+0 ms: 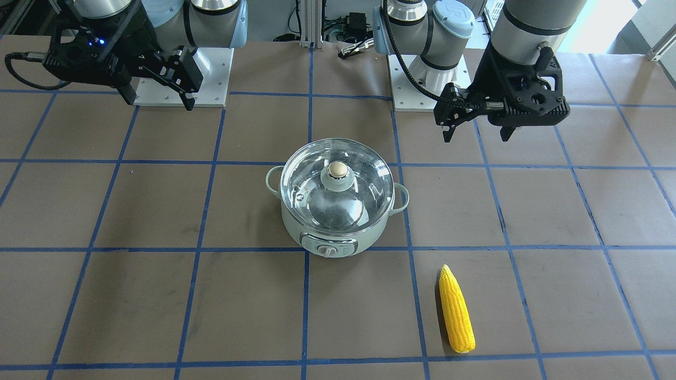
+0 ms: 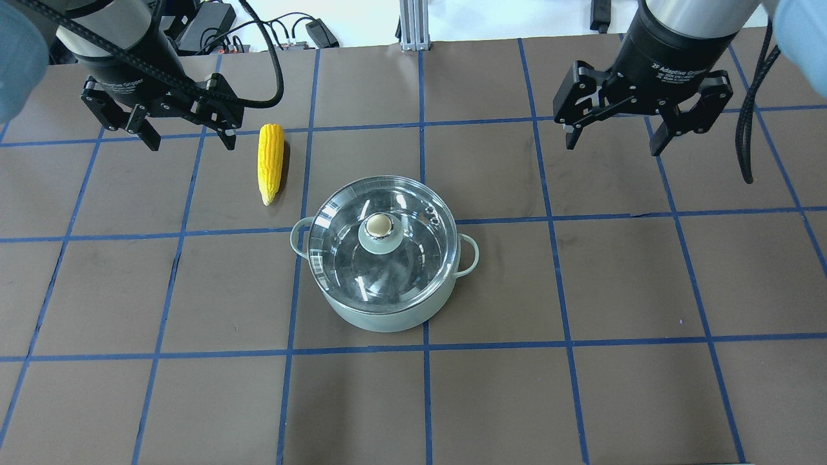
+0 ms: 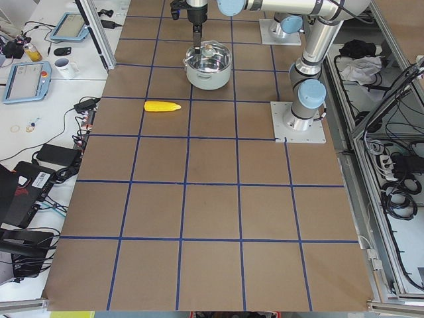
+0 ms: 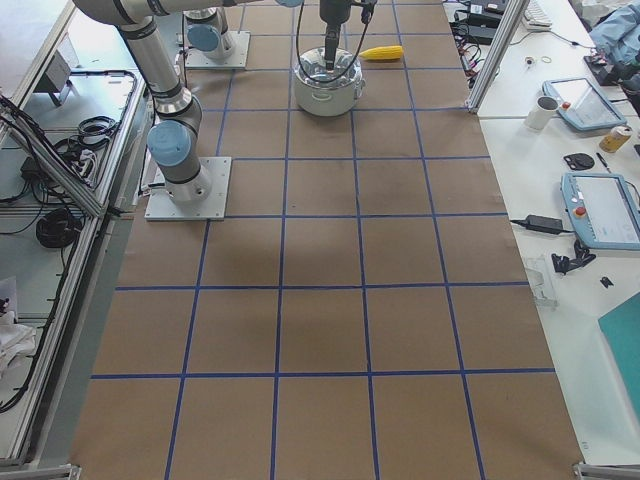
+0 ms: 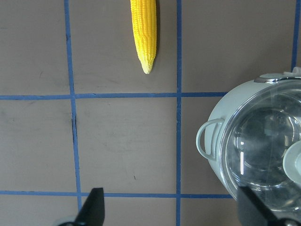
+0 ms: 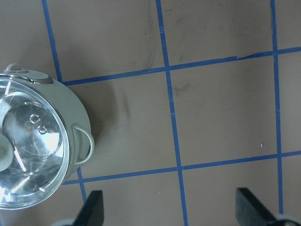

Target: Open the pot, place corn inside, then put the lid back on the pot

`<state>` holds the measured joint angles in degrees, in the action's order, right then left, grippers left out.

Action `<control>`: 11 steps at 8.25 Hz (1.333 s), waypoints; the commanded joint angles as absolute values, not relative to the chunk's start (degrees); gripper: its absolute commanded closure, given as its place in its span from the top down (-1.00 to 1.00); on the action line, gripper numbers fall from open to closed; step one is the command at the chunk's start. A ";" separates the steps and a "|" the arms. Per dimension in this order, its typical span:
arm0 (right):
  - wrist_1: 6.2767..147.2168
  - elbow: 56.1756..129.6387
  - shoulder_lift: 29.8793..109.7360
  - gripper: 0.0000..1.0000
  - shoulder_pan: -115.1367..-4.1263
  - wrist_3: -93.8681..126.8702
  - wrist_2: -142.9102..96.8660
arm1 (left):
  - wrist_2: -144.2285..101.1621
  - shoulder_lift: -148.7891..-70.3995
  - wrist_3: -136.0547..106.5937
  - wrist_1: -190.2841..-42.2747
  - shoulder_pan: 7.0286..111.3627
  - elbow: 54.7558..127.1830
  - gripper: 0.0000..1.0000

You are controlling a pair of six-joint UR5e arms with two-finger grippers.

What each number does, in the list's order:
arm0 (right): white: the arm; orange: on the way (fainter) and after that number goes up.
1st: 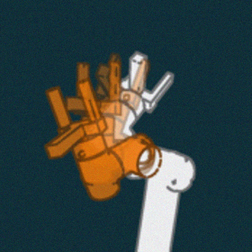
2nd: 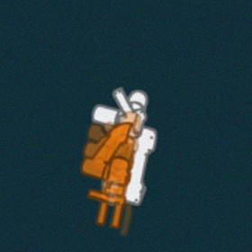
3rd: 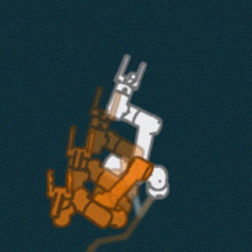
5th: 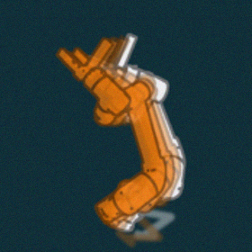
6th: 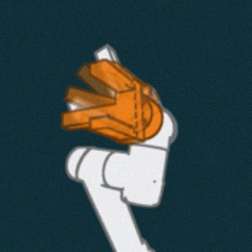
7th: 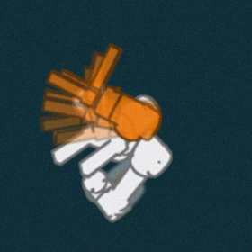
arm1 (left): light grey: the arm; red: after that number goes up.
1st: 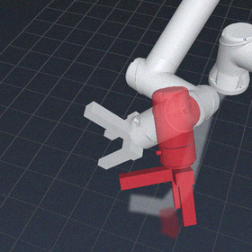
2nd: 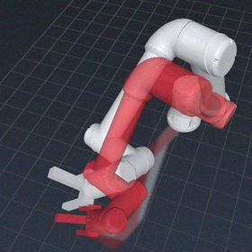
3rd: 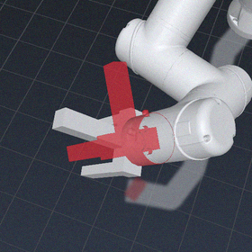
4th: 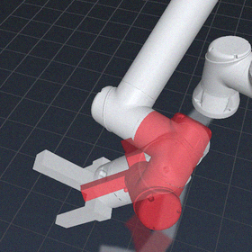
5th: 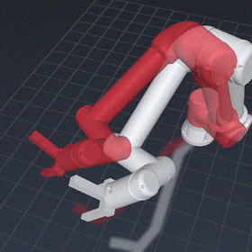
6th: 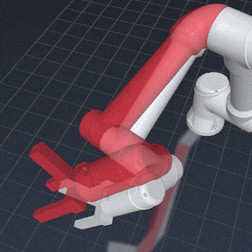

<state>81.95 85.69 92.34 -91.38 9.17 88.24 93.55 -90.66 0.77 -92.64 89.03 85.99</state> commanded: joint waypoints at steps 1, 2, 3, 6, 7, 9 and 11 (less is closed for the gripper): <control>82.00 85.69 92.29 1.00 -91.41 9.14 88.33 | 93.17 -90.62 1.92 -91.51 89.03 85.96 1.00; 82.00 85.69 92.29 1.00 -91.41 9.14 88.24 | 93.25 -90.62 2.37 -91.58 89.03 85.87 1.00; 82.09 85.69 92.29 1.00 -91.32 9.14 88.24 | 93.25 -90.79 2.37 -91.41 88.95 85.87 1.00; 85.23 85.69 88.80 1.00 -94.98 8.43 87.19 | 93.25 -95.78 12.12 -83.25 84.23 86.22 1.00; 89.26 85.69 84.85 1.00 -100.84 11.92 87.19 | 93.16 -97.80 12.48 -82.88 81.76 86.39 1.00; 99.36 85.61 78.43 1.00 -111.40 26.66 87.19 | 86.70 -104.38 11.43 -73.18 80.86 86.48 1.00; 104.65 85.69 73.94 1.00 -116.78 33.28 87.19 | 85.43 -110.89 9.86 -65.69 80.86 86.48 1.00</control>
<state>98.81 85.65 78.53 -110.99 26.13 87.16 87.29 -104.89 11.32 -72.90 81.08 86.47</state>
